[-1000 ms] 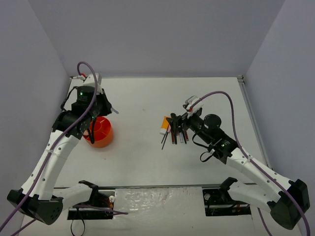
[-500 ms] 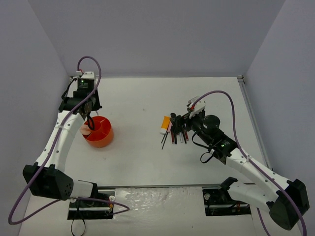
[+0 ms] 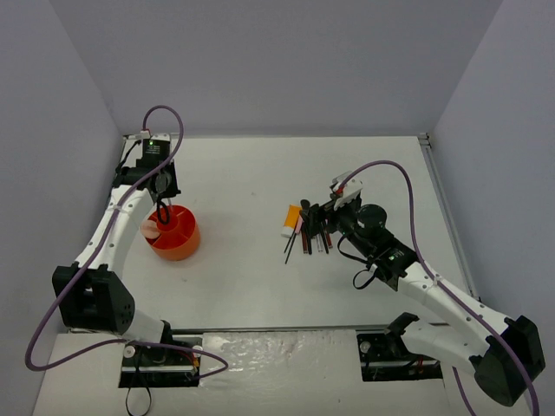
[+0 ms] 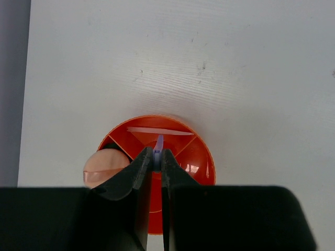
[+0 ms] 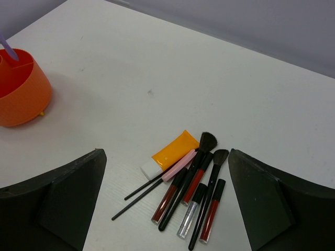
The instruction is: Organize the makeup
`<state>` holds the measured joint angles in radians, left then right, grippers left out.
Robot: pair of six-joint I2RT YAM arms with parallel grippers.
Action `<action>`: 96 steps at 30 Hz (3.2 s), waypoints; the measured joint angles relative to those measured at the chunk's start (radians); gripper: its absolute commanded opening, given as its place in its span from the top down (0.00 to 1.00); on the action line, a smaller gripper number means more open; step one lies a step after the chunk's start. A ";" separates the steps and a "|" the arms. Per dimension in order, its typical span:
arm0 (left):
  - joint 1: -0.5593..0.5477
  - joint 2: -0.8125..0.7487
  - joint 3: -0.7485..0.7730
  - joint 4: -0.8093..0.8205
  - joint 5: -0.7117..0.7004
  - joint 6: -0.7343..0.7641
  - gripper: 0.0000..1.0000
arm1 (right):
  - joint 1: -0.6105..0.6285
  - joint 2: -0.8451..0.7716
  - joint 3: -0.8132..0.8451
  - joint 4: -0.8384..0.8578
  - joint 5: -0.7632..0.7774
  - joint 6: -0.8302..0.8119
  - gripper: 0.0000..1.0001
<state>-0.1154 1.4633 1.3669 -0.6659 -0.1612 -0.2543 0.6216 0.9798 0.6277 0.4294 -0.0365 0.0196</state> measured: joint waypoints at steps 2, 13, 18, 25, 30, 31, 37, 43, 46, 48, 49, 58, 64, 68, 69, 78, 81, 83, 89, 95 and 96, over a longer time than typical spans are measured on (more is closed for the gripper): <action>0.000 0.008 -0.005 -0.002 0.000 0.000 0.93 | 0.000 0.000 0.000 0.000 0.002 0.002 0.00; 0.000 0.016 -0.008 -0.002 0.004 -0.007 0.74 | -0.006 0.011 0.000 0.000 0.009 0.007 0.00; 0.000 0.016 -0.008 -0.002 0.007 -0.010 0.59 | -0.007 0.016 0.000 -0.001 0.023 0.011 0.01; 0.000 -0.032 -0.025 0.001 0.017 -0.013 0.37 | -0.007 0.085 0.017 -0.047 0.065 0.048 0.19; 0.000 -0.160 -0.062 0.022 0.025 -0.017 0.19 | -0.007 0.173 0.041 -0.094 0.105 0.130 0.34; 0.000 -0.191 -0.072 0.030 0.025 -0.018 0.16 | -0.007 0.191 0.043 -0.100 0.113 0.152 0.36; 0.000 -0.352 -0.125 0.053 0.016 -0.015 0.11 | -0.007 0.341 0.073 -0.121 0.155 0.273 0.51; 0.000 -0.384 -0.149 0.066 0.003 -0.014 0.06 | -0.012 0.492 0.142 -0.125 0.181 0.353 0.61; 0.000 -0.376 -0.155 0.064 0.003 -0.015 0.03 | -0.013 0.556 0.181 -0.119 0.194 0.387 0.64; 0.000 -0.373 -0.156 0.065 0.004 -0.015 0.03 | -0.014 0.595 0.205 -0.113 0.201 0.404 0.67; 0.000 -0.373 -0.156 0.065 0.004 -0.015 0.03 | -0.014 0.612 0.214 -0.110 0.204 0.410 0.68; 0.000 -0.379 -0.156 0.065 0.002 -0.016 0.03 | -0.020 0.719 0.256 -0.094 0.225 0.457 0.74; 0.000 -0.387 -0.156 0.065 0.003 -0.016 0.03 | -0.020 0.765 0.262 -0.082 0.224 0.474 0.75; 0.000 -0.387 -0.156 0.065 0.003 -0.016 0.03 | -0.021 0.787 0.264 -0.072 0.224 0.480 0.75; 0.000 -0.387 -0.156 0.065 0.003 -0.016 0.03 | -0.021 0.790 0.266 -0.069 0.224 0.481 0.75; 0.000 -0.387 -0.156 0.065 0.003 -0.016 0.03 | -0.021 0.806 0.274 -0.043 0.211 0.480 0.77; 0.000 -0.387 -0.156 0.065 0.003 -0.016 0.03 | -0.021 0.817 0.279 -0.038 0.205 0.478 0.80; 0.000 -0.387 -0.156 0.065 0.003 -0.016 0.03 | -0.021 0.824 0.281 -0.036 0.204 0.477 0.80; 0.000 -0.387 -0.156 0.065 0.003 -0.016 0.03 | -0.023 0.835 0.292 -0.037 0.204 0.474 0.79; 0.000 -0.387 -0.157 0.065 0.004 -0.016 0.03 | -0.026 0.842 0.301 -0.037 0.204 0.471 0.77; 0.000 -0.387 -0.158 0.065 0.004 -0.016 0.03 | -0.026 0.846 0.304 -0.037 0.204 0.470 0.76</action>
<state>-0.1154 1.0767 1.2091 -0.6006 -0.1574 -0.2699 0.5956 1.8262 0.9317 0.3927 0.1676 0.4897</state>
